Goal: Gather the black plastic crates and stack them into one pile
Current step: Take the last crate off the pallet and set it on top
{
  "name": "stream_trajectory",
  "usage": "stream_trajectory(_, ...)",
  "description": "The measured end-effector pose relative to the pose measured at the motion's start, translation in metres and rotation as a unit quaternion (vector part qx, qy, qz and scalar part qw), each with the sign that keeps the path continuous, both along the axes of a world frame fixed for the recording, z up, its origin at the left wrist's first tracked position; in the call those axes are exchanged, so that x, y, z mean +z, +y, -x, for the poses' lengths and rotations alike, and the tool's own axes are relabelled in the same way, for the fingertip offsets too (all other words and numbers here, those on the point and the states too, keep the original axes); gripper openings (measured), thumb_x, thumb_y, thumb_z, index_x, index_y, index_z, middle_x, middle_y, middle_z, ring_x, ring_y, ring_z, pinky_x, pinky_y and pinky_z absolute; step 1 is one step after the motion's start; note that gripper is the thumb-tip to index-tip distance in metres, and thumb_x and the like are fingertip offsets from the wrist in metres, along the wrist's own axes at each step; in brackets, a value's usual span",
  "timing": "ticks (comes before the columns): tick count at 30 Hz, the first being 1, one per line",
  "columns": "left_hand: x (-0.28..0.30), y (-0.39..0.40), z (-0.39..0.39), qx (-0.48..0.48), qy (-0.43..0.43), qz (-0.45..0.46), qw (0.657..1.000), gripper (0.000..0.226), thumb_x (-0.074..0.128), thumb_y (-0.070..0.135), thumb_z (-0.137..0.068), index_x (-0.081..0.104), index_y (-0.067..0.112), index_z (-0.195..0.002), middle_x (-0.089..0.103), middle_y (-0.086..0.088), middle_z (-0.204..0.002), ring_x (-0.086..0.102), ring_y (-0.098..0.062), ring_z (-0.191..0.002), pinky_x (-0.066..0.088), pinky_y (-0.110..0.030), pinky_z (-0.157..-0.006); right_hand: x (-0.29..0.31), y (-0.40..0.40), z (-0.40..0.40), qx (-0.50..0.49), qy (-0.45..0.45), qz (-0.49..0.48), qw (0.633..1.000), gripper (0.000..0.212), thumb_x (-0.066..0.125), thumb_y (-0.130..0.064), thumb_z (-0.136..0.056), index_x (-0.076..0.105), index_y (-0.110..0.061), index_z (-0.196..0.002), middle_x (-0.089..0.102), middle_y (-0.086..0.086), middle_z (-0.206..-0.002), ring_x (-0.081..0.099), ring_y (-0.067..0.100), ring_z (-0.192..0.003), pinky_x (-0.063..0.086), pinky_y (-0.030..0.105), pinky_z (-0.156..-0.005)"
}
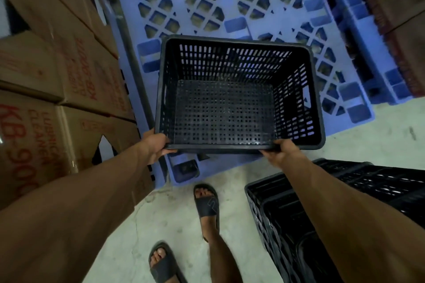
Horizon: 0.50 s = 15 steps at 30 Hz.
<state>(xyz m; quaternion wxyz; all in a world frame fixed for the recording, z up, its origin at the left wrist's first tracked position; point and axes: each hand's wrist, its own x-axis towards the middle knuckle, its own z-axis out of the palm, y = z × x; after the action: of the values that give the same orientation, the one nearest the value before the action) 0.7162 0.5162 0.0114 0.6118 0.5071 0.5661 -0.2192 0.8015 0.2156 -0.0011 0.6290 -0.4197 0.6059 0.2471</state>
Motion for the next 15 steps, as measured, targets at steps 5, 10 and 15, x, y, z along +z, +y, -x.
stream_trajectory(5,0.079,0.024,-0.007,-0.012,-0.012,0.005,1.000,0.046,0.035,-0.013,-0.096,0.042,0.001,-0.140,0.048,-0.022,-0.142,0.055,-0.043,-0.120,0.050,-0.050,-0.096,0.074,0.021,-0.014,-0.009,-0.012,0.005,1.000,0.051,0.035,0.003,-0.097,0.039,-0.014,-0.145,0.049,0.019,-0.144,0.047,0.041,-0.130,0.042,0.058,-0.102)
stream_trajectory(10,0.168,0.040,-0.012,0.019,-0.072,0.006,0.997,0.055,0.033,-0.016,-0.095,0.037,0.007,-0.145,0.043,-0.021,-0.147,0.048,-0.044,-0.127,0.046,-0.056,-0.099,0.164,0.037,-0.023,0.011,-0.052,-0.014,0.999,0.050,0.033,0.003,-0.096,0.041,-0.009,-0.144,0.050,0.018,-0.143,0.047,0.038,-0.131,0.041,0.056,-0.104)
stream_trajectory(15,0.267,0.032,-0.031,0.047,-0.131,-0.004,0.990,0.055,0.035,-0.017,-0.094,0.036,0.006,-0.144,0.039,-0.021,-0.147,0.049,-0.048,-0.122,0.051,-0.050,-0.091,0.260,0.034,-0.055,0.060,-0.136,0.003,0.989,0.028,0.036,0.000,-0.095,0.039,-0.014,-0.118,0.054,0.018,-0.126,0.055,0.033,-0.116,0.045,0.052,-0.096)
